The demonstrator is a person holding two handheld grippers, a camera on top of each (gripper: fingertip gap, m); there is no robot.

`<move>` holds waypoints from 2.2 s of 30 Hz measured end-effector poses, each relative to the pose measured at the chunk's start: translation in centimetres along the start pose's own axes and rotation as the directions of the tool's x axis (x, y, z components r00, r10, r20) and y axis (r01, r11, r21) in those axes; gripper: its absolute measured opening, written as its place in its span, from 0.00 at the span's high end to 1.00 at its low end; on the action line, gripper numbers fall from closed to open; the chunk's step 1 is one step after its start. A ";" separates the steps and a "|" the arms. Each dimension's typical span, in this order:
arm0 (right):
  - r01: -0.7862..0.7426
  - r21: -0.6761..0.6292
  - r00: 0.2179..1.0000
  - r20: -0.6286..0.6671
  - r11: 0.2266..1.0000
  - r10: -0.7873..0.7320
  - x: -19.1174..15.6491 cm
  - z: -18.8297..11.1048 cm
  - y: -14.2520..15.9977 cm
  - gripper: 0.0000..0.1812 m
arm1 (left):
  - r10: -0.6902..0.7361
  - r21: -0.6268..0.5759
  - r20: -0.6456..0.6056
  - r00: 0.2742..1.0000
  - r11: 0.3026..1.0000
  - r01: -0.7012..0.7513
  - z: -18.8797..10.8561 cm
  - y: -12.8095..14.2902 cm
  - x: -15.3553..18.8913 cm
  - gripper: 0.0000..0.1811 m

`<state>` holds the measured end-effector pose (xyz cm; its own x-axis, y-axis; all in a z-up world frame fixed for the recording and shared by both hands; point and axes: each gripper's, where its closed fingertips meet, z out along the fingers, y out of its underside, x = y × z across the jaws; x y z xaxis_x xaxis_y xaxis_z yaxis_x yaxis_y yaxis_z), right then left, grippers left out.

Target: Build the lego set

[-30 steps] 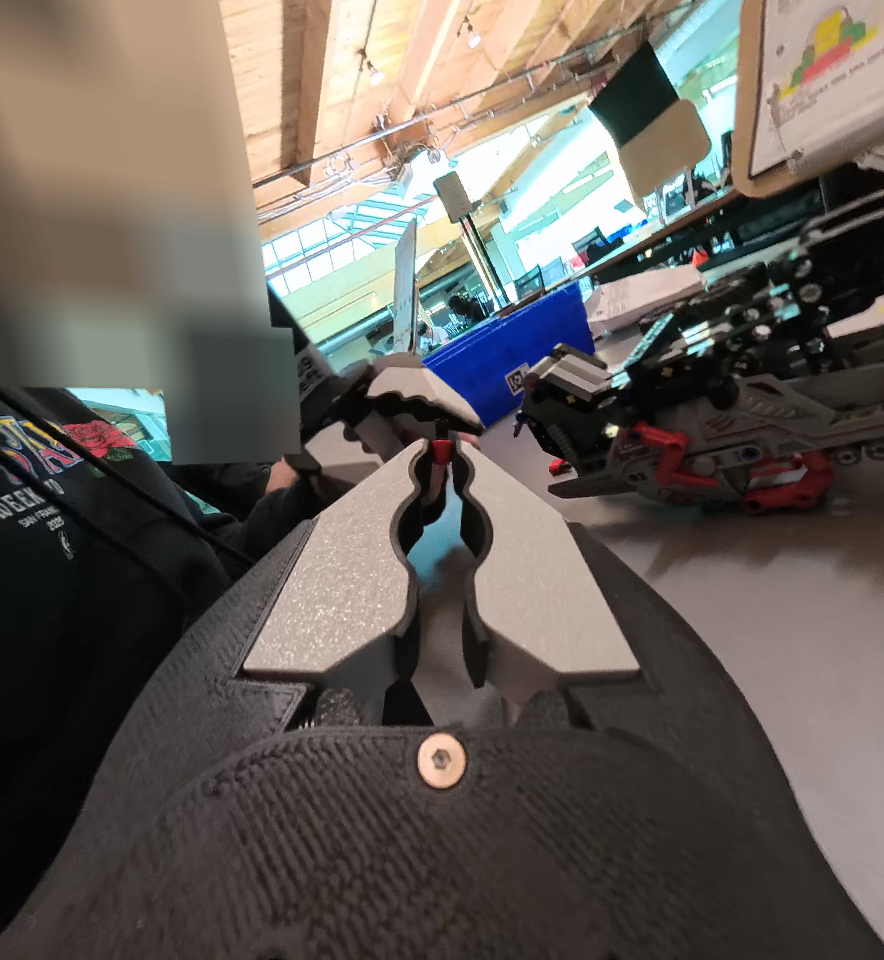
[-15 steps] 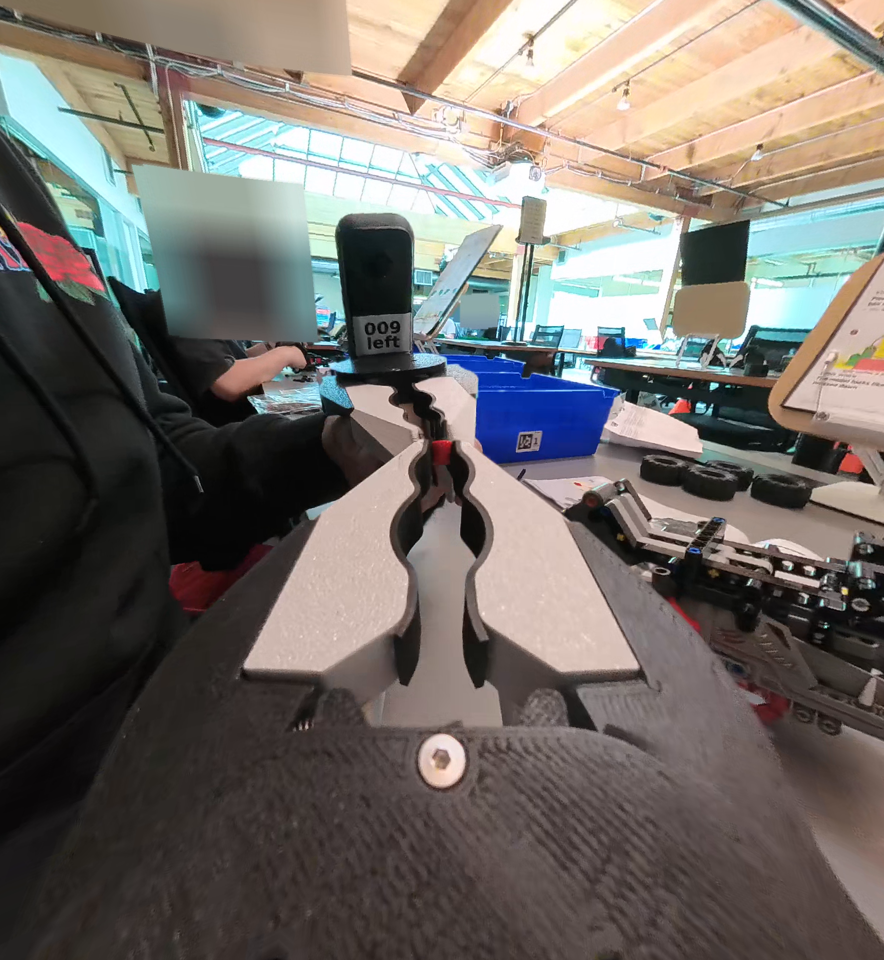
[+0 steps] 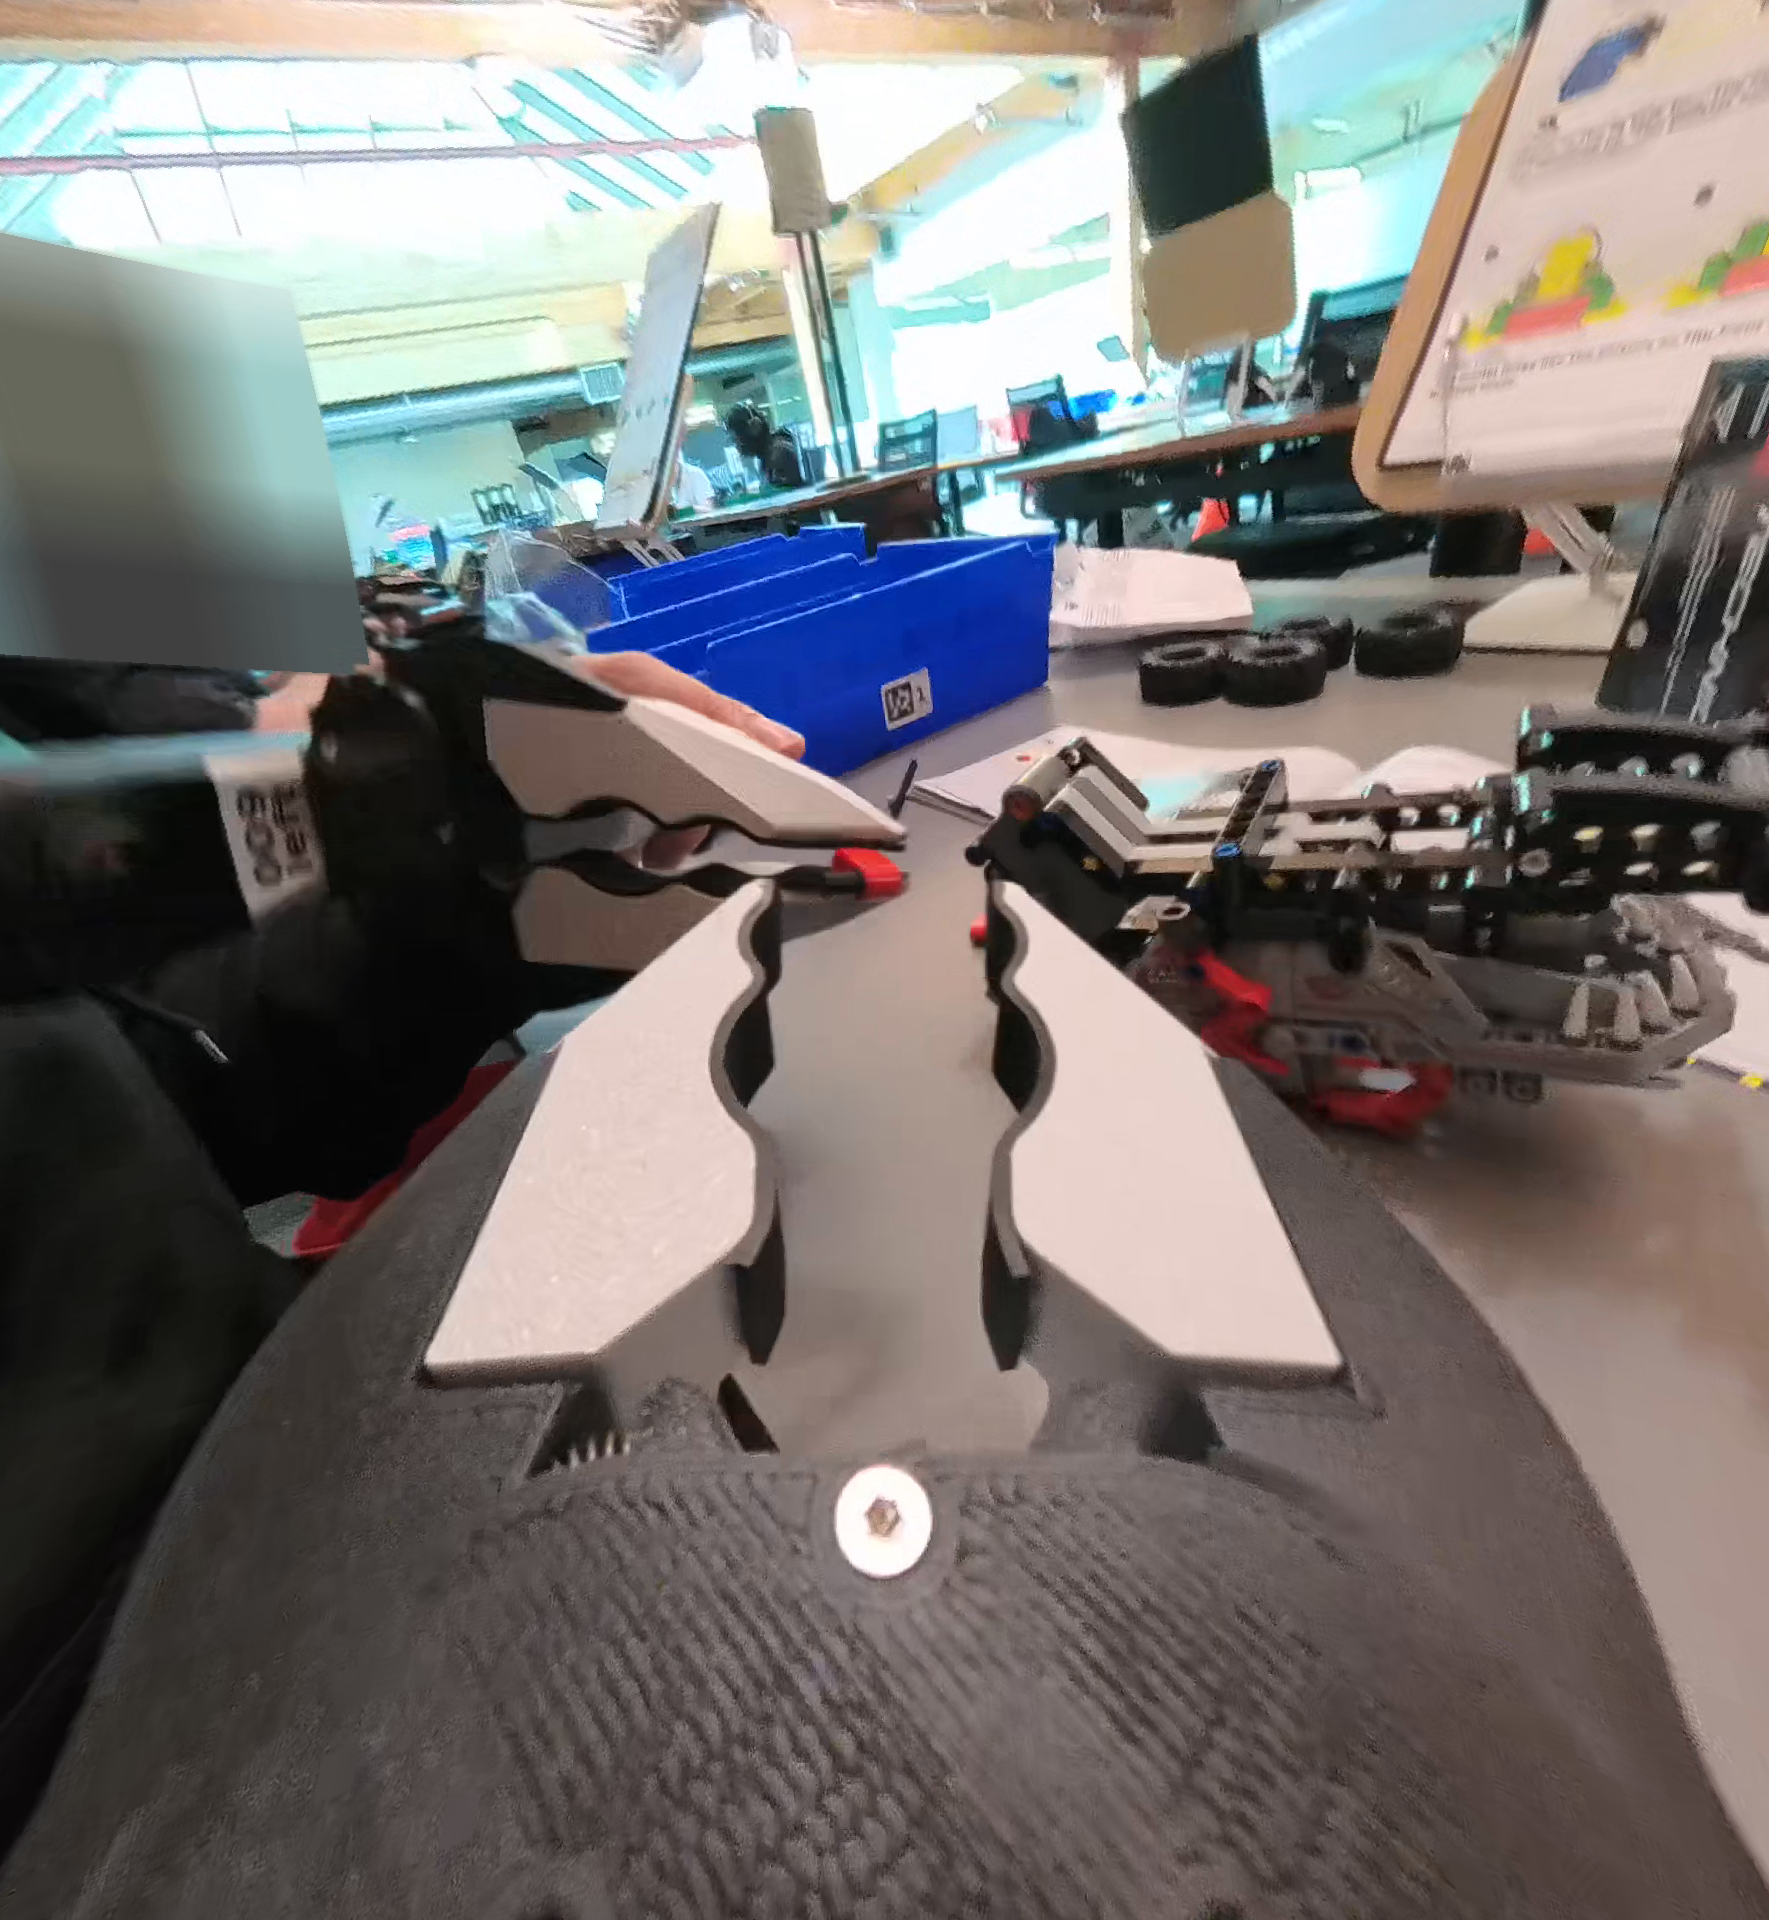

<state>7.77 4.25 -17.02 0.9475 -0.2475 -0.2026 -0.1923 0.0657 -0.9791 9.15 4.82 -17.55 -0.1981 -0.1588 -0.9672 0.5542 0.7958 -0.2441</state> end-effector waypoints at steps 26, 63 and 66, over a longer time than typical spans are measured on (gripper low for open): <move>-0.190 0.007 0.981 -0.045 0.982 0.190 1.4 1.7 0.7 0.90 | 0.386 -0.204 0.286 0.877 0.919 -0.338 0.0 1.7 -0.7 0.98; -0.092 -0.051 0.993 -0.082 0.994 0.087 2.4 3.1 0.6 1.00 | 0.412 -0.223 0.322 0.852 0.908 -0.354 -0.2 2.2 -1.2 1.00; -0.075 -0.082 0.994 -0.091 0.994 0.067 2.3 3.4 1.1 1.00 | 0.395 -0.223 0.307 0.866 0.914 -0.338 -0.1 2.7 -1.1 1.00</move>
<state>10.64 6.98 -18.49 0.9052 -0.3294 -0.2686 -0.2831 0.0042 -0.9591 10.77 7.16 -17.17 0.2955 -0.0024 -0.9553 0.3931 0.9117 0.1193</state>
